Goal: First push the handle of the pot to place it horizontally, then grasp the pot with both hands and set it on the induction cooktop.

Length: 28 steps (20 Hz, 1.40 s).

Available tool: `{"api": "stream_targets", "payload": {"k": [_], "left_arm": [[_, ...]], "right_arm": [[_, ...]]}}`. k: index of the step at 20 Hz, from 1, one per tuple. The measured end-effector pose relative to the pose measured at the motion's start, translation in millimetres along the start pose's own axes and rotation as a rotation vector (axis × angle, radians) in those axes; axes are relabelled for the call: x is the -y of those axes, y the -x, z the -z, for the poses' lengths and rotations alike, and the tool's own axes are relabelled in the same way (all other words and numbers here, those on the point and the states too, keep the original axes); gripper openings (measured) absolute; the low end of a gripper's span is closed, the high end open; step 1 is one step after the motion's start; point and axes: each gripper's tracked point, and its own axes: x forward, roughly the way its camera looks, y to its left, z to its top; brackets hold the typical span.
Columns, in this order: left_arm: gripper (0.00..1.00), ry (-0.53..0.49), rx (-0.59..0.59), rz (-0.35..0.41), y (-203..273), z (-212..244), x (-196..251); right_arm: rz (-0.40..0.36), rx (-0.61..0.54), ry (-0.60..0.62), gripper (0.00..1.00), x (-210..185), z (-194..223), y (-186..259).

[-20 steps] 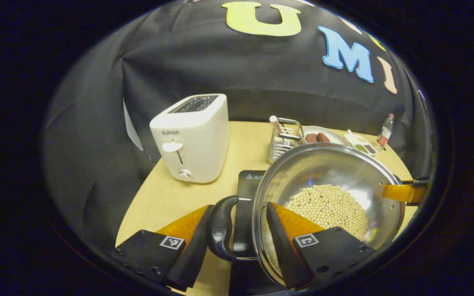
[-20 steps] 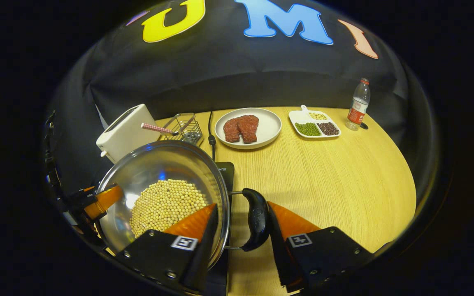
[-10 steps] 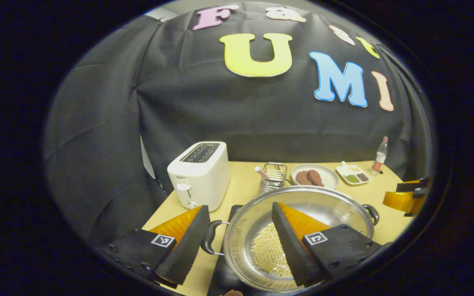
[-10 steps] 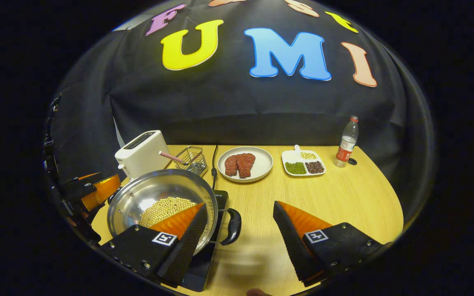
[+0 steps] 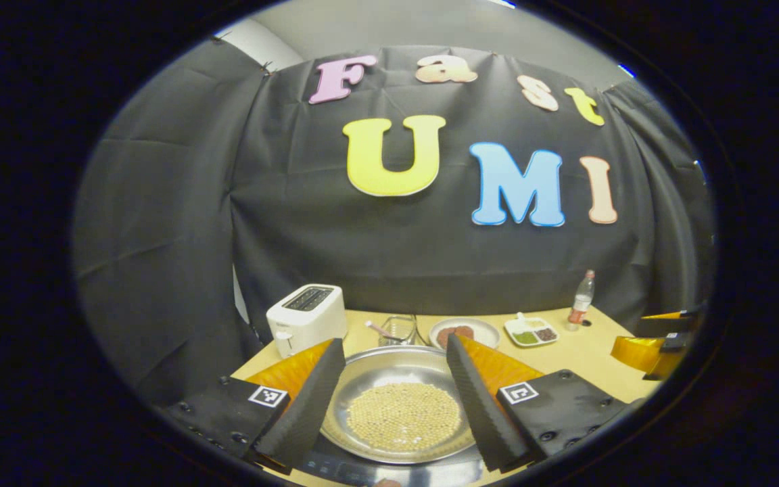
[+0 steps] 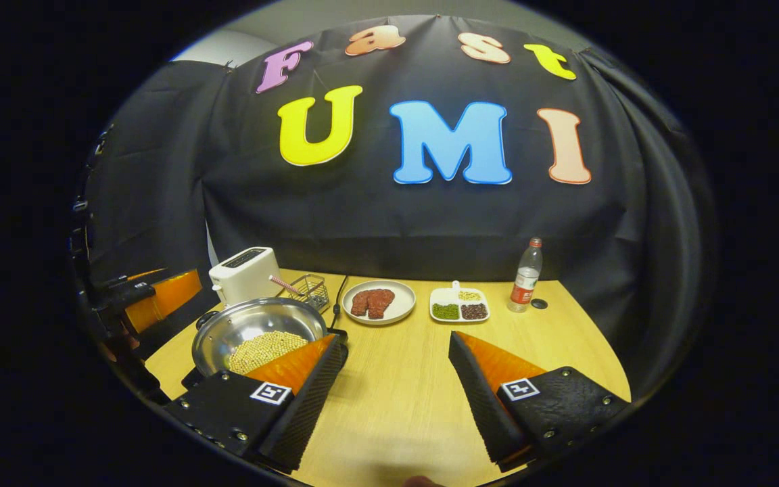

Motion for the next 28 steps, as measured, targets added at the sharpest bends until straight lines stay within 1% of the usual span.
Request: {"api": "stream_targets", "payload": {"k": [2, 4, 5, 6, 8, 11, 13, 16, 19, 20, 25, 28], "left_arm": [[0.98, 0.000, 0.032, 0.014, 23.8, -9.9, 27.0], [1.00, 0.000, 0.058, 0.029, 48.0, -15.2, 52.8], [0.98, 0.004, 0.068, 0.036, 60.3, -18.4, 63.9], [0.99, 0.011, 0.077, 0.045, 72.3, -21.3, 76.4], [1.00, 0.022, 0.103, 0.047, 93.8, -24.9, 91.5], [0.94, 0.024, 0.145, 0.052, 126.6, -34.9, 107.9], [1.00, 0.002, 0.180, 0.052, 143.8, -45.4, 110.4], [1.00, -0.005, 0.218, 0.053, 166.5, -58.8, 110.3], [1.00, -0.007, 0.263, 0.056, 184.3, -67.5, 105.5], [1.00, -0.010, 0.269, 0.055, 189.8, -66.7, 102.4], [1.00, -0.014, 0.287, 0.035, 211.3, -59.8, 82.0], [1.00, -0.018, 0.294, 0.036, 218.8, -56.3, 75.4]], "right_arm": [[0.005, 0.035, -0.005, 0.97, 18.2, -2.9, 25.6], [0.016, 0.067, -0.012, 0.97, 37.0, -4.6, 50.3], [0.019, 0.080, -0.018, 0.97, 44.8, -4.9, 61.8], [0.018, 0.091, -0.021, 0.97, 51.0, -3.5, 72.9], [0.018, 0.123, -0.009, 0.97, 62.8, -4.6, 94.3], [0.027, 0.165, 0.025, 0.97, 74.8, -3.0, 124.6], [0.022, 0.186, 0.033, 0.97, 74.6, -3.1, 143.3], [0.034, 0.219, 0.044, 0.97, 78.1, -7.7, 164.2], [0.055, 0.262, 0.029, 0.97, 74.6, -17.4, 184.1], [0.068, 0.273, 0.030, 0.97, 75.7, -18.4, 179.9], [0.127, 0.298, 0.048, 0.97, 73.5, -10.8, 196.6], [0.153, 0.277, 0.047, 0.96, 75.3, -2.6, 198.6]]}}
